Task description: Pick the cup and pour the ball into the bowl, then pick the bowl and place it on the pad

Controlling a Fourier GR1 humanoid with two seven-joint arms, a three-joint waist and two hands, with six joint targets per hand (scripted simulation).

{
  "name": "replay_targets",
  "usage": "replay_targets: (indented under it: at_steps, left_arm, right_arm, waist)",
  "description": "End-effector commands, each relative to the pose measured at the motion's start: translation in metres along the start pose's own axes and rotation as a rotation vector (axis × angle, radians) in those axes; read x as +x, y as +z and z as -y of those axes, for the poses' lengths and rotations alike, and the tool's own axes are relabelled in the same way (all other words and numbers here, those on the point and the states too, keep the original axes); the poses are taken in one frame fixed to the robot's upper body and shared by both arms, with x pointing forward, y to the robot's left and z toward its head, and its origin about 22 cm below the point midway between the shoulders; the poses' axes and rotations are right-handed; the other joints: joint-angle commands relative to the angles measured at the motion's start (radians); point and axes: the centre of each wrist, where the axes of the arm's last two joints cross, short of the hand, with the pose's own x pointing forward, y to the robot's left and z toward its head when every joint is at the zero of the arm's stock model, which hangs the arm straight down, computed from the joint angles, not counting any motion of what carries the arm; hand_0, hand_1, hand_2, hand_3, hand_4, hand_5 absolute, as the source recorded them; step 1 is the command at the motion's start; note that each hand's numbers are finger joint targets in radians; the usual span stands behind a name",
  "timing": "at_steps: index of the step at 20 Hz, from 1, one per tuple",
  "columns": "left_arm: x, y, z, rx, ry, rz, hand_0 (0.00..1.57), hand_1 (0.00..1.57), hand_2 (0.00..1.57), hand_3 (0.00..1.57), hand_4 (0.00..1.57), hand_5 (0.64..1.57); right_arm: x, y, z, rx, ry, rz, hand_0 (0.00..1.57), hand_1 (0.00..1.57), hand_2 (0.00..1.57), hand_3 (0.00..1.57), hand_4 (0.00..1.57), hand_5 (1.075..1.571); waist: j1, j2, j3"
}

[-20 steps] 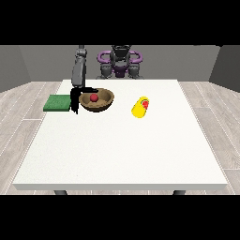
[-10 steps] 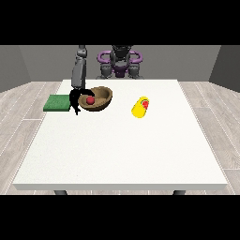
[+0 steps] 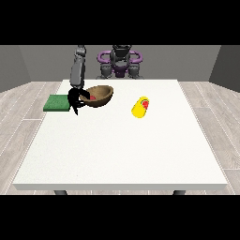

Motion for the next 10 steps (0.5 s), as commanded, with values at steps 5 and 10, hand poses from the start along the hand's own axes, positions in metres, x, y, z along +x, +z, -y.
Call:
replay_targets:
  at_steps: [5, 10]
  left_arm:
    - [-0.032, 0.045, -0.052, 0.132, 0.007, -0.089, 0.0, 0.0, 0.0, 0.0, 0.0, 1.571]
    - [-0.008, 0.05, -0.067, 0.186, -0.02, -0.081, 0.0, 0.0, 0.0, 0.0, 0.0, 1.571]
  right_arm:
    - [0.04, -0.026, 0.014, -0.005, 0.227, -0.233, 1.57, 1.57, 1.57, 1.54, 1.1, 1.567]
    - [0.088, -0.053, 0.012, 0.031, 0.216, -0.22, 1.57, 1.57, 1.57, 1.03, 1.16, 1.558]
  waist:
    - [-0.101, -0.11, 0.0165]
    - [-0.16, -0.115, 0.0183]
